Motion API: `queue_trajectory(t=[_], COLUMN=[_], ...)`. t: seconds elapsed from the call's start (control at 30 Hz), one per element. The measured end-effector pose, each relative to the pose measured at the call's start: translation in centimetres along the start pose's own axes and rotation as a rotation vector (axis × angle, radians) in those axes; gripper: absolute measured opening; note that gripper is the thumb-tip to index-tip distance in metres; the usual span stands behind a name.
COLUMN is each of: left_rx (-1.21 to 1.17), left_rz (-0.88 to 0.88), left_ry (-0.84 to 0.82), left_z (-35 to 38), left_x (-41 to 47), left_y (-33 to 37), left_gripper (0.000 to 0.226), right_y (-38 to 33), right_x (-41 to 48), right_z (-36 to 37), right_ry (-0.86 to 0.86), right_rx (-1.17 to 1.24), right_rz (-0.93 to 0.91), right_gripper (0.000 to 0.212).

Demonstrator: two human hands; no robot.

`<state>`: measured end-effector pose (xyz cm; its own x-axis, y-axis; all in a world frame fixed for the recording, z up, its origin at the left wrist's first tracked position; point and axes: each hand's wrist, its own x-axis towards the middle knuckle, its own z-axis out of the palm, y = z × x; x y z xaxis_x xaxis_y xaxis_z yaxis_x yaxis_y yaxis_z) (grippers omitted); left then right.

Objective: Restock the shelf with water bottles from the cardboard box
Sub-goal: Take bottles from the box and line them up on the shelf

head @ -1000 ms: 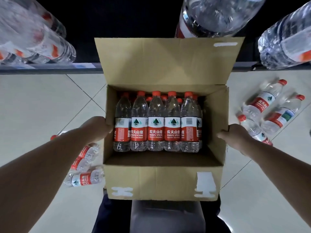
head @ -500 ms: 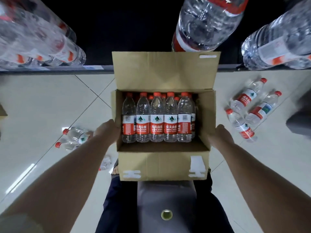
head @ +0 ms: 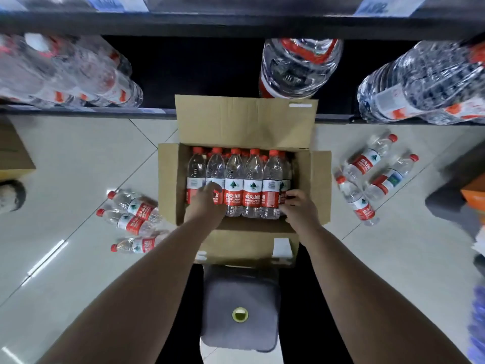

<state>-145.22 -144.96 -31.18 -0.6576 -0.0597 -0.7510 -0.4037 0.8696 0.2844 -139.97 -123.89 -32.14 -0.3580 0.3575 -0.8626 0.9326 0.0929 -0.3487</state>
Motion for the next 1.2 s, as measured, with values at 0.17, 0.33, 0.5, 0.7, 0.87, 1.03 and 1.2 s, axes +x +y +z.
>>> queue_trajectory(t=[0.17, 0.33, 0.5, 0.7, 0.87, 1.03, 1.2], left_rx=[-0.167, -0.327, -0.276, -0.070, 0.082, 0.185, 0.074], left_rz=[-0.035, -0.116, -0.102, 0.018, 0.105, 0.088, 0.078], left_ry=[-0.122, -0.176, -0.037, 0.021, 0.072, 0.250, 0.282], left_z=[6.8, 11.7, 14.3, 16.4, 17.2, 19.0, 20.4], left_x=[5.5, 9.6, 9.3, 7.8, 8.5, 9.0, 8.8], left_y=[0.8, 1.7, 1.7, 0.6, -0.2, 0.7, 1.6], left_gripper=[0.064, 0.056, 0.070, 0.087, 0.099, 0.074, 0.052], right_y=[1.8, 4.8, 5.8, 7.2, 8.1, 8.7, 8.7], right_x=[6.3, 12.7, 12.6, 12.0, 12.5, 13.2, 13.7], right_z=[3.1, 7.2, 8.5, 9.7, 9.0, 6.8, 8.3], right_ry=[0.008, 0.114, 0.203, 0.219, 0.218, 0.104, 0.128], right_rx=[-0.008, 0.001, 0.014, -0.028, 0.048, 0.103, 0.089], right_rz=[0.007, 0.025, 0.051, 0.029, -0.018, -0.038, -0.076], right_gripper=[0.043, 0.061, 0.084, 0.088, 0.066, 0.024, 0.073])
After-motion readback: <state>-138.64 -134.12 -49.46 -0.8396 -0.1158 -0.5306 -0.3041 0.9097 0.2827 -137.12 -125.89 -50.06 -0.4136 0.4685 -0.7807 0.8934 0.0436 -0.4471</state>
